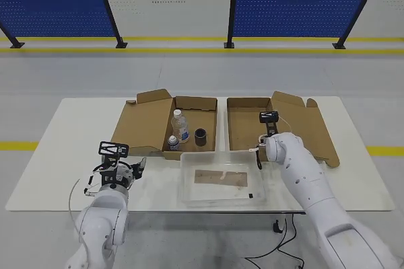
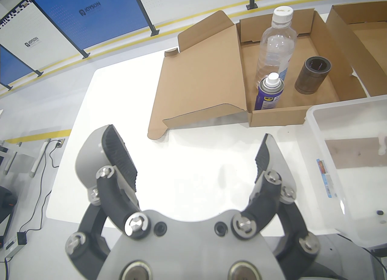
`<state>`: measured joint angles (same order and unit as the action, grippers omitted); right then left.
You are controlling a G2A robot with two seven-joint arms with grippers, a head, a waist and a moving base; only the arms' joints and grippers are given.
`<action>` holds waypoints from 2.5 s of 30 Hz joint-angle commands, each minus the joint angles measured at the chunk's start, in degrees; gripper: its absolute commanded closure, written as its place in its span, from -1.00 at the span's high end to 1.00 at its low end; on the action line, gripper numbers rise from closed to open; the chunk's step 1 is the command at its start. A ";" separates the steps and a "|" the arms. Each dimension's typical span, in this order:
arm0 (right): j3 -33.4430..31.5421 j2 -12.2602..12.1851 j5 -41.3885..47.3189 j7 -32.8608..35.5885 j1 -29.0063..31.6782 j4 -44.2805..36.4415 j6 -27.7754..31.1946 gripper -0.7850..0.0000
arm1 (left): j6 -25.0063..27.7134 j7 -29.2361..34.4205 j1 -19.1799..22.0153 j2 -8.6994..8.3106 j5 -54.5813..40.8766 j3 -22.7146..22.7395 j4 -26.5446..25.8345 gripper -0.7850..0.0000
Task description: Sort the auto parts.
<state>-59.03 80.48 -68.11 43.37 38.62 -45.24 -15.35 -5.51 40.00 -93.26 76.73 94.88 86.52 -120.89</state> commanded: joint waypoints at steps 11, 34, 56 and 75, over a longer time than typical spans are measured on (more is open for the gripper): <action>-2.25 0.10 2.40 -3.48 0.52 -0.87 1.19 -0.33 | 0.00 0.00 0.00 0.00 0.00 0.00 0.00 1.00; -19.05 -3.64 14.38 -23.30 29.95 -48.43 11.68 1.00 | 0.00 0.00 0.00 0.00 0.00 0.00 0.00 1.00; -32.15 -5.48 14.54 -25.86 57.94 -72.76 13.06 1.00 | 0.00 0.00 0.00 0.00 0.00 0.00 0.00 1.00; -32.15 -5.48 14.54 -25.85 57.94 -72.76 13.06 1.00 | 0.00 0.00 0.00 0.00 0.00 0.00 0.00 1.00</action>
<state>-91.18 75.00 -53.56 17.51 96.56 -118.00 -2.29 -5.51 40.00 -93.26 76.73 94.88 86.52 -120.89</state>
